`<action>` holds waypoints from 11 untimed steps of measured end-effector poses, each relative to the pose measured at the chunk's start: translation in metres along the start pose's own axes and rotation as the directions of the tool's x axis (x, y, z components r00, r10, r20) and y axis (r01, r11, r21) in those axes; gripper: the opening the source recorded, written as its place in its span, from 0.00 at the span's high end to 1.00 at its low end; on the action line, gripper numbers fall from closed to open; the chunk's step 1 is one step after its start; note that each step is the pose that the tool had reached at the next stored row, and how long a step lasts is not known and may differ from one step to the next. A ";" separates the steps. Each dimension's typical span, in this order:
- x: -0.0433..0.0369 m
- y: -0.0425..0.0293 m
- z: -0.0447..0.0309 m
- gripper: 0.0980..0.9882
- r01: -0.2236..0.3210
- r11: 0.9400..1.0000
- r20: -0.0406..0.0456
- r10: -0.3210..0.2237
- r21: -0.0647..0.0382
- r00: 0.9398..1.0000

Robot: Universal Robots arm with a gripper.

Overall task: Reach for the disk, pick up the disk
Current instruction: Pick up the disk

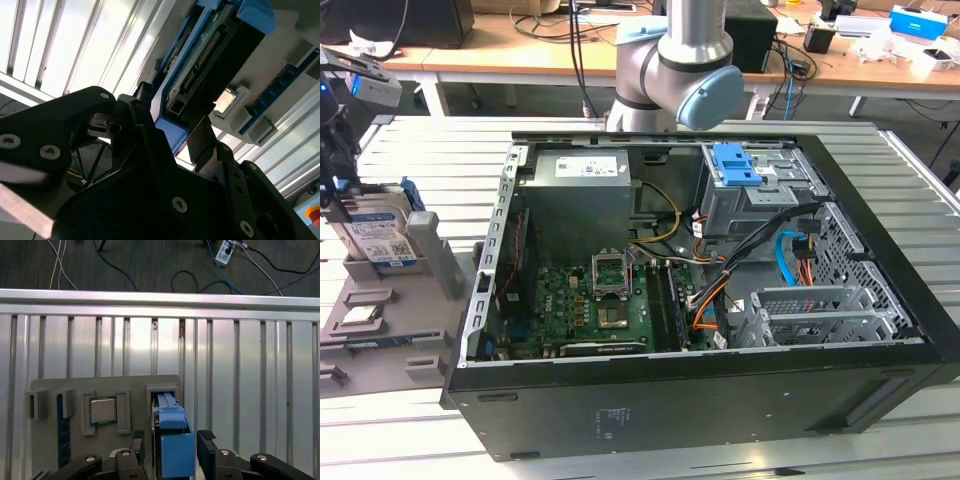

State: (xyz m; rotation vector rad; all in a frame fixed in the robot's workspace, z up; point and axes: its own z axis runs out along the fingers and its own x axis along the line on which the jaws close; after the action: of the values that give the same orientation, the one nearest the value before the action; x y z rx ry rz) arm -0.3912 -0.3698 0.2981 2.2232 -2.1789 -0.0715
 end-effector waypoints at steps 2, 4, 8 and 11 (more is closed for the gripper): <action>-0.0001 -0.0001 0.0009 0.50 0.000 1.000 0.000 0.000 0.000 1.000; 0.0000 -0.0002 0.0011 0.50 0.000 1.000 -0.001 0.000 0.000 1.000; 0.0000 -0.0003 0.0013 0.50 0.000 1.000 0.000 0.000 0.000 1.000; 0.0000 -0.0004 0.0013 0.70 0.000 1.000 -0.001 0.000 0.000 1.000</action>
State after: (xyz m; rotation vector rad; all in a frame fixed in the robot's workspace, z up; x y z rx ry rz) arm -0.3909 -0.3698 0.2968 2.2229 -2.1786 -0.0711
